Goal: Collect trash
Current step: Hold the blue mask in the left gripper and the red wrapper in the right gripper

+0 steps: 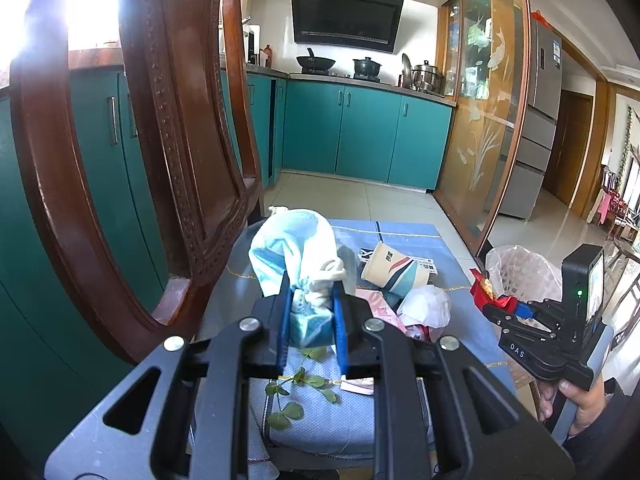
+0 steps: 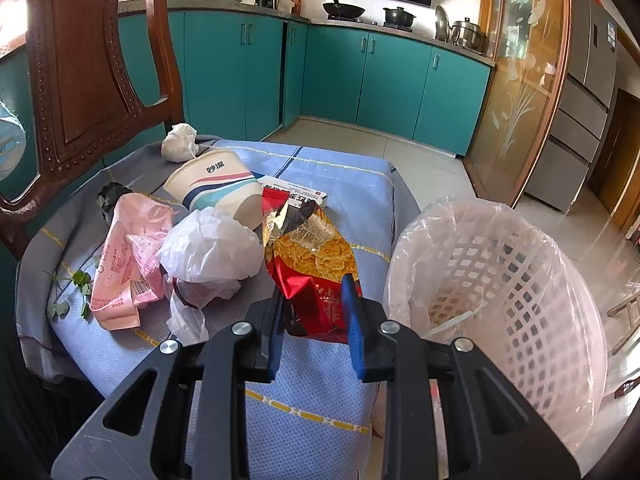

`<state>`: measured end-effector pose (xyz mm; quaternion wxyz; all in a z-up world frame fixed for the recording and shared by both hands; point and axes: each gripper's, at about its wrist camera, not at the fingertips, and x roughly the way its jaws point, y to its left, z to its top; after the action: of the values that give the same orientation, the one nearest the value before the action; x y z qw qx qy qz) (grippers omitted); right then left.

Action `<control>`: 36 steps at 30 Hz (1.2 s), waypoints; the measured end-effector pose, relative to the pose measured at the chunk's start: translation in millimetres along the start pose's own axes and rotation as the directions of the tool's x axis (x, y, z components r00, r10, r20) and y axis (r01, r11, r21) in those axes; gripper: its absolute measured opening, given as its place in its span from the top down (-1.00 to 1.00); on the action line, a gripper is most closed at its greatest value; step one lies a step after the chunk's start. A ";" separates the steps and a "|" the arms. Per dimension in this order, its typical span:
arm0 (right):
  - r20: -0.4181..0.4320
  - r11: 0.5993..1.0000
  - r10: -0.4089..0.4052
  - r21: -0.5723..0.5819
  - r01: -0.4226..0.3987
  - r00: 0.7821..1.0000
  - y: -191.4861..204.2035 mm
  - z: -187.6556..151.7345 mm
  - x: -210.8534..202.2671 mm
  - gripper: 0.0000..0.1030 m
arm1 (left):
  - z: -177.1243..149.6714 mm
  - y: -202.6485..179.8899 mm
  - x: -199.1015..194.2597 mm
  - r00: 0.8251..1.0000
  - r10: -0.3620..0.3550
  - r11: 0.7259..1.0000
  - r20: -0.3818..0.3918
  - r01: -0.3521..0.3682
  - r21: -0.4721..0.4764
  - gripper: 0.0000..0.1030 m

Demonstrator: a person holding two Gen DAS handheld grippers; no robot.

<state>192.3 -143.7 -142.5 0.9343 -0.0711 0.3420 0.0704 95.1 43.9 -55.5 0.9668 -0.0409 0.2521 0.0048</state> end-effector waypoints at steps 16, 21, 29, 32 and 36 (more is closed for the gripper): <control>0.024 1.000 -0.015 0.004 0.015 1.000 -2.2 1.6 -6.0 0.46 | -8.5 -12.8 13.7 0.998 -0.013 0.999 -0.059 0.015 0.029 0.63; 0.031 1.000 -0.016 0.008 0.016 0.999 -2.3 2.0 -6.8 0.47 | -9.0 -12.7 14.3 0.998 -0.019 0.999 -0.061 0.021 0.031 0.63; 0.038 1.000 -0.025 0.006 0.025 0.999 -1.5 1.7 -8.0 0.46 | -7.3 -13.9 15.4 0.997 -0.029 0.999 -0.067 0.032 0.035 0.63; 0.039 1.000 -0.025 0.007 0.025 0.999 -1.0 1.7 -8.6 0.47 | -6.5 -14.3 16.4 0.997 -0.031 0.999 -0.067 0.034 0.039 0.63; 0.040 1.000 -0.027 0.007 0.027 0.999 -1.2 2.0 -8.9 0.47 | -6.9 -14.6 16.3 0.997 -0.031 0.999 -0.067 0.034 0.040 0.63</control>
<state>186.9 -145.2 -135.2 0.9421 -0.0713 0.3225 0.0579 106.4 28.6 -68.4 0.9586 -0.0253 0.2832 -0.0174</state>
